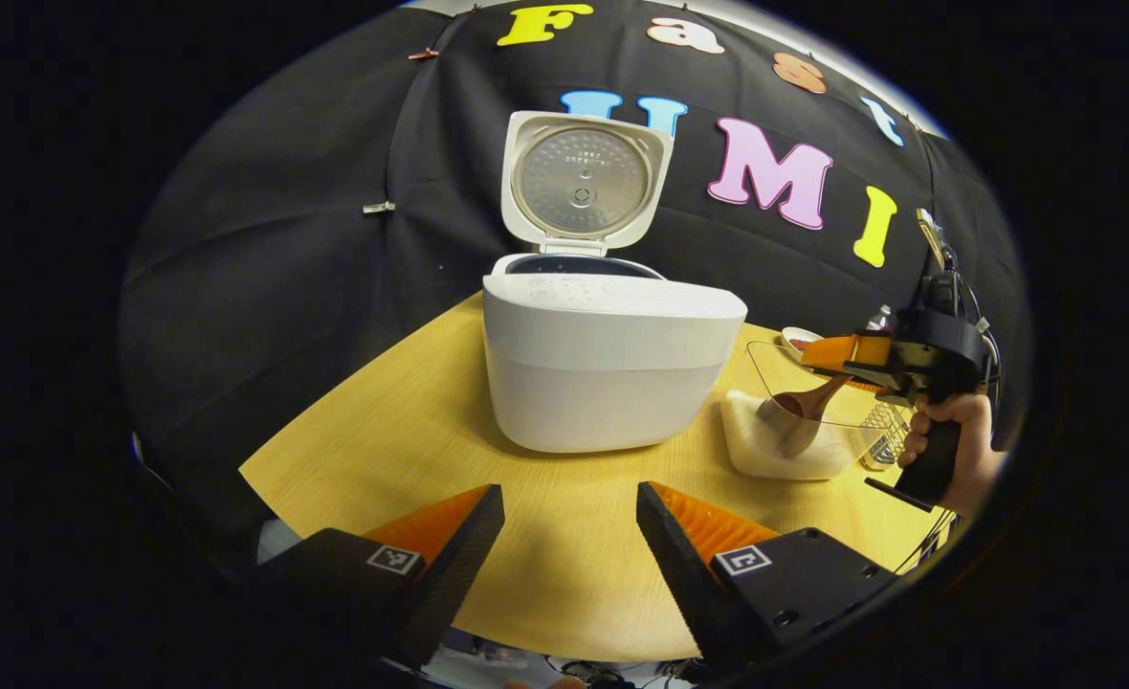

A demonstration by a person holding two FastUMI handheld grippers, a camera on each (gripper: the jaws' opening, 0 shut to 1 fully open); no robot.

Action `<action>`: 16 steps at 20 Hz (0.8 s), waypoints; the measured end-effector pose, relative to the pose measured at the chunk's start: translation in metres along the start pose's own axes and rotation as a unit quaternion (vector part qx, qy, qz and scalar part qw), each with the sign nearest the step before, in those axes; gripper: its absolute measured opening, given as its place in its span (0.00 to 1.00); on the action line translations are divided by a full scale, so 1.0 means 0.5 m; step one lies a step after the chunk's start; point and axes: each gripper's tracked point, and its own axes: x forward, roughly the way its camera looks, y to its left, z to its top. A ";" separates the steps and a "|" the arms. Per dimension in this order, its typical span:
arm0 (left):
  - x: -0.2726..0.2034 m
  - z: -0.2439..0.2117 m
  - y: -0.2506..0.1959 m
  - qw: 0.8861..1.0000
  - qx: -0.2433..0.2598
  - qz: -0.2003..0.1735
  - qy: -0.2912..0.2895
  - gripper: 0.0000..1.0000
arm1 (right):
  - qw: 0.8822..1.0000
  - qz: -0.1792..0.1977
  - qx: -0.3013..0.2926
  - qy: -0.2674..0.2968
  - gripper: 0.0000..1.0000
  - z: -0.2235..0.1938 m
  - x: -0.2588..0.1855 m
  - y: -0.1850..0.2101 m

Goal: Close the left gripper, press the button to open the rice cooker; take a wooden spoon from the chopstick holder with the right hand, scoop a spoonful of rice and pour it into the rice cooker, then put the wooden spoon back into the chopstick holder.

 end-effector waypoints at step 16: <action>-0.009 0.092 -0.035 0.998 -0.019 -0.052 -0.025 0.98 | 0.935 -0.085 0.343 0.023 0.22 0.030 -0.038 -0.162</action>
